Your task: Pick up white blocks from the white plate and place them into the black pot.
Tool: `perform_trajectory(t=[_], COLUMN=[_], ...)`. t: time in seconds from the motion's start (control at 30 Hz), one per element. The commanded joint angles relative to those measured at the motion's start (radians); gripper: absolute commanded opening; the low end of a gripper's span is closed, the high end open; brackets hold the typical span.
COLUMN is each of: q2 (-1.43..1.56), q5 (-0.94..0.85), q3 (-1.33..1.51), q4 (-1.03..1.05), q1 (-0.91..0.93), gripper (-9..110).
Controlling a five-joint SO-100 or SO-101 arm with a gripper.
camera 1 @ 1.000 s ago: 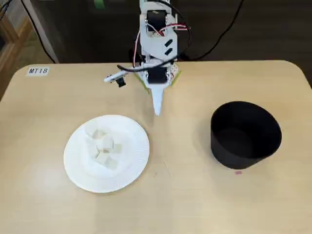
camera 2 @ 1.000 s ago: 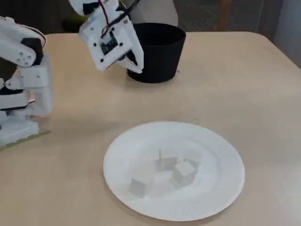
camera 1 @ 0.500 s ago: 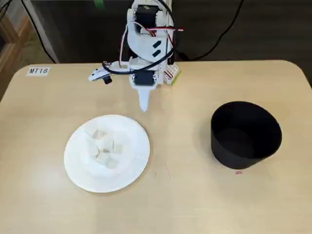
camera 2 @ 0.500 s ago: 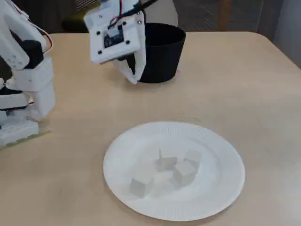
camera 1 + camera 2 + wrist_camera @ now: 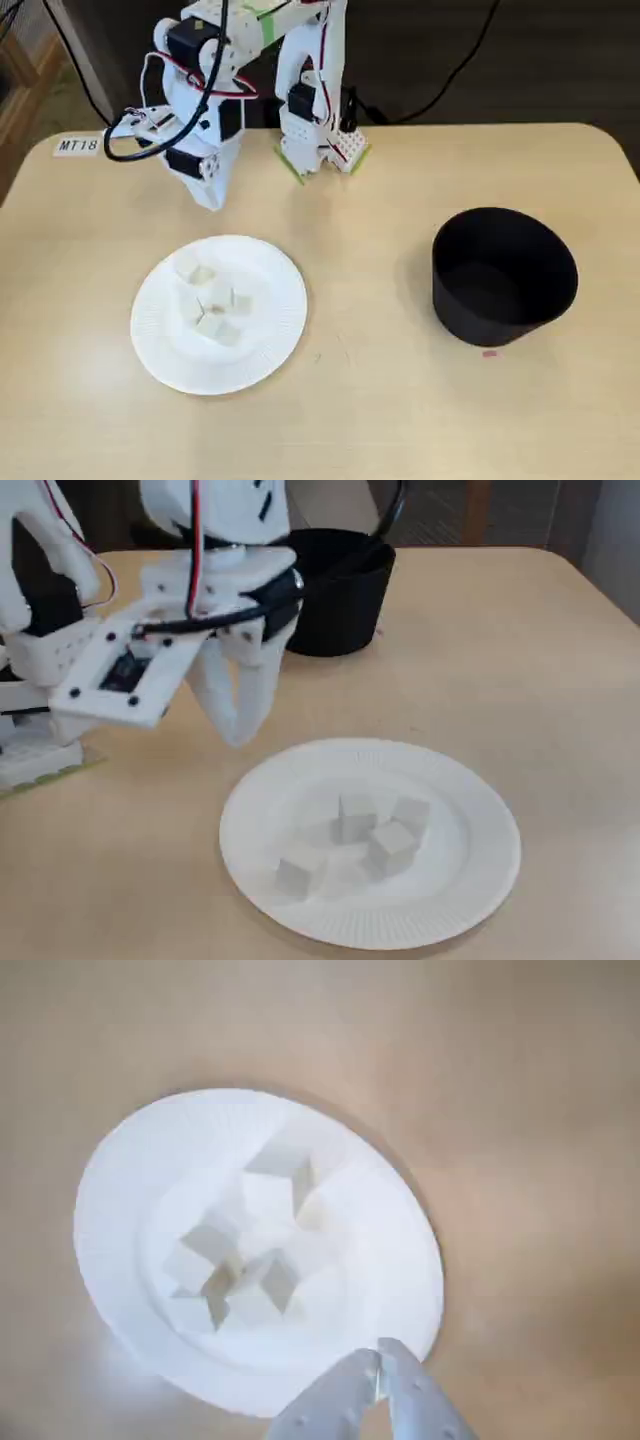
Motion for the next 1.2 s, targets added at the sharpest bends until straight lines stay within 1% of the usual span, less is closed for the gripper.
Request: perform_trajectory(t=[0.0, 0.03, 0.13, 0.27, 0.37, 0.47, 0.57, 1.07, 1.17], q2=[-0.037, -0.054, -0.114, -0.19, -0.23, -0.279, -0.319, -0.552, -0.597], q5=[0.014, 0.028, 0.057, 0.043, 0.031, 0.026, 0.021, 0.006, 0.014], q3=[-0.051, -0.052, -0.054, -0.081, -0.112, -0.144, -0.179, -0.359, -0.396], q4=[-0.023, -0.029, -0.052, -0.051, -0.051, -0.051, -0.057, -0.057, -0.063], q1=[0.003, 0.005, 0.012, 0.029, 0.034, 0.031, 0.032, 0.032, 0.026], gripper=[11, 16, 19, 29, 33, 35, 36, 33, 31])
